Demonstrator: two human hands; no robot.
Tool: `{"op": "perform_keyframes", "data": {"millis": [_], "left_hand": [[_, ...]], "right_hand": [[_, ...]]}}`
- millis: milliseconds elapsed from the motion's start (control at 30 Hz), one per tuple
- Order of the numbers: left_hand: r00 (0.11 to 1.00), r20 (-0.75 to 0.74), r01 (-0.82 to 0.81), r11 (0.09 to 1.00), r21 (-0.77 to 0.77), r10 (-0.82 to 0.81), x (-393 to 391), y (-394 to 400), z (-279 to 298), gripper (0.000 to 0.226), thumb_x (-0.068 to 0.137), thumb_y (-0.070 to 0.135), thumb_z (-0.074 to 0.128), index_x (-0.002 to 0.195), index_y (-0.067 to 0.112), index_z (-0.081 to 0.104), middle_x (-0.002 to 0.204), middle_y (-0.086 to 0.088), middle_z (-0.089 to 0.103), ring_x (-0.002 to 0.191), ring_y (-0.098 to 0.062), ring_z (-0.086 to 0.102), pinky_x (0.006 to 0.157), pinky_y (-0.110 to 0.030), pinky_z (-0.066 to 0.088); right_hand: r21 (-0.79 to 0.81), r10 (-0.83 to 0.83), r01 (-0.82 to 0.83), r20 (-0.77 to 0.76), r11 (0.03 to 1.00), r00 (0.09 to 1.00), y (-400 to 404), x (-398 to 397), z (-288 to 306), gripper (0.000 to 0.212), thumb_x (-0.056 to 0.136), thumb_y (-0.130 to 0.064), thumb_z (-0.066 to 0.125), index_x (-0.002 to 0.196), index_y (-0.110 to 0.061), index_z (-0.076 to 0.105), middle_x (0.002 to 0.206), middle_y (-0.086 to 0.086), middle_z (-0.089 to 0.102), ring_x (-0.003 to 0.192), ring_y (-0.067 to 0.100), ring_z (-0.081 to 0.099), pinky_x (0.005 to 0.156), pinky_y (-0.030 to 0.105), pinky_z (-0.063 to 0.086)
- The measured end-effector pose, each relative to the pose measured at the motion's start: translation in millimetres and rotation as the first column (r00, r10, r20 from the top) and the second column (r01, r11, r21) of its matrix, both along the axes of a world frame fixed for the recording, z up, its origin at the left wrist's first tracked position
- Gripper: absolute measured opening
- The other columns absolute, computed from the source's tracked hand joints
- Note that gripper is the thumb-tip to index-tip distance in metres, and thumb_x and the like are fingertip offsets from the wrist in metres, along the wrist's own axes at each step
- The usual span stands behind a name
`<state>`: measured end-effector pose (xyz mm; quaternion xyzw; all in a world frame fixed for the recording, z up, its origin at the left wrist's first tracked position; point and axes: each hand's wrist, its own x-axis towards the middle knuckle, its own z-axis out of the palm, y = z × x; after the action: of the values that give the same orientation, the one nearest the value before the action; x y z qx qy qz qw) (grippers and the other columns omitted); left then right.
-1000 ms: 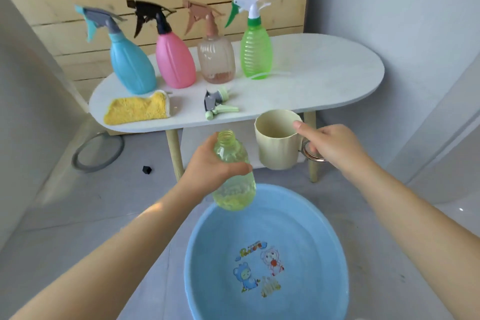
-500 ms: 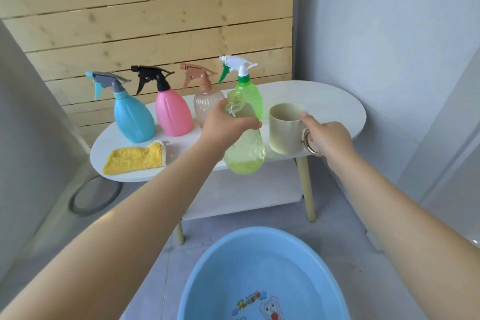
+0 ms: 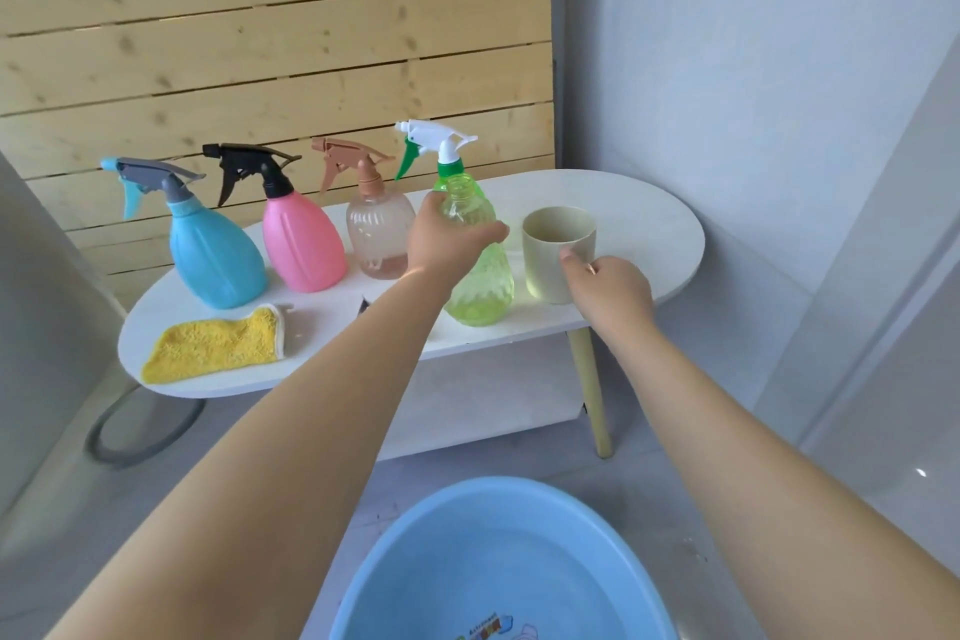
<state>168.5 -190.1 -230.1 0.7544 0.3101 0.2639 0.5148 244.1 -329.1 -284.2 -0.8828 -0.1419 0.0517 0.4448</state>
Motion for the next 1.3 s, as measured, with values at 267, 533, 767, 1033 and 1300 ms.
{"op": "perform_keyframes", "data": {"millis": [267,533,767,1033,1300], "left_hand": [[0.995,-0.084,0.056,0.998,0.027,-0.053,-10.9,8.5,-9.1,0.101,0.066,0.036,0.085,0.143,0.016,0.024,0.143,-0.003,0.040,0.130,-0.023,0.039,0.100,-0.035,0.038],[0.856,-0.506,0.132,0.904,0.407,0.103,-51.6,25.0,-31.2,0.078,0.084,0.024,0.060,0.149,0.022,0.017,0.148,-0.010,0.021,0.135,-0.030,0.025,0.109,-0.042,0.024],[0.704,-0.689,0.192,0.886,0.421,0.175,-62.3,44.4,-52.8,0.073,0.085,0.050,0.060,0.147,0.029,0.027,0.147,-0.010,0.031,0.135,-0.034,0.027,0.106,-0.041,0.027],[0.830,-0.546,0.043,0.962,0.269,0.115,-84.6,44.7,-49.5,0.024,0.078,0.014,0.043,0.093,0.029,0.054,0.070,-0.005,0.069,0.095,-0.030,0.062,0.087,-0.038,0.051],[0.924,-0.382,-0.057,0.993,-0.108,0.011,-119.8,16.4,-17.2,0.030,0.078,0.023,0.078,0.087,0.013,0.051,0.085,-0.007,0.061,0.064,-0.018,0.057,0.052,-0.022,0.054]], "right_hand": [[-0.026,-0.174,0.187,0.262,0.982,0.949,-7.3,-23.3,6.0,0.044,0.087,-0.044,0.057,0.112,-0.008,0.053,0.117,0.013,0.052,0.111,0.034,0.043,0.085,0.038,0.036],[0.136,-0.047,-0.036,0.559,0.990,0.828,6.8,-56.0,0.8,0.031,0.079,-0.027,0.071,0.102,-0.009,0.063,0.095,0.010,0.059,0.094,0.034,0.048,0.080,0.039,0.038],[0.155,0.101,-0.187,0.445,0.970,0.890,18.0,-73.9,-16.5,0.037,0.083,-0.025,0.068,0.116,-0.012,0.058,0.105,0.005,0.055,0.092,0.022,0.056,0.068,0.028,0.038],[0.110,0.229,-0.269,0.286,0.957,0.931,17.9,-92.5,-17.4,0.024,0.086,-0.028,0.064,0.108,-0.020,0.059,0.098,-0.004,0.054,0.081,0.011,0.054,0.064,0.026,0.039],[0.263,0.424,-0.395,-0.064,0.880,0.903,8.7,-109.5,7.3,0.027,0.086,-0.039,0.063,0.111,-0.029,0.057,0.096,-0.007,0.065,0.085,0.009,0.060,0.070,0.017,0.043]]}}
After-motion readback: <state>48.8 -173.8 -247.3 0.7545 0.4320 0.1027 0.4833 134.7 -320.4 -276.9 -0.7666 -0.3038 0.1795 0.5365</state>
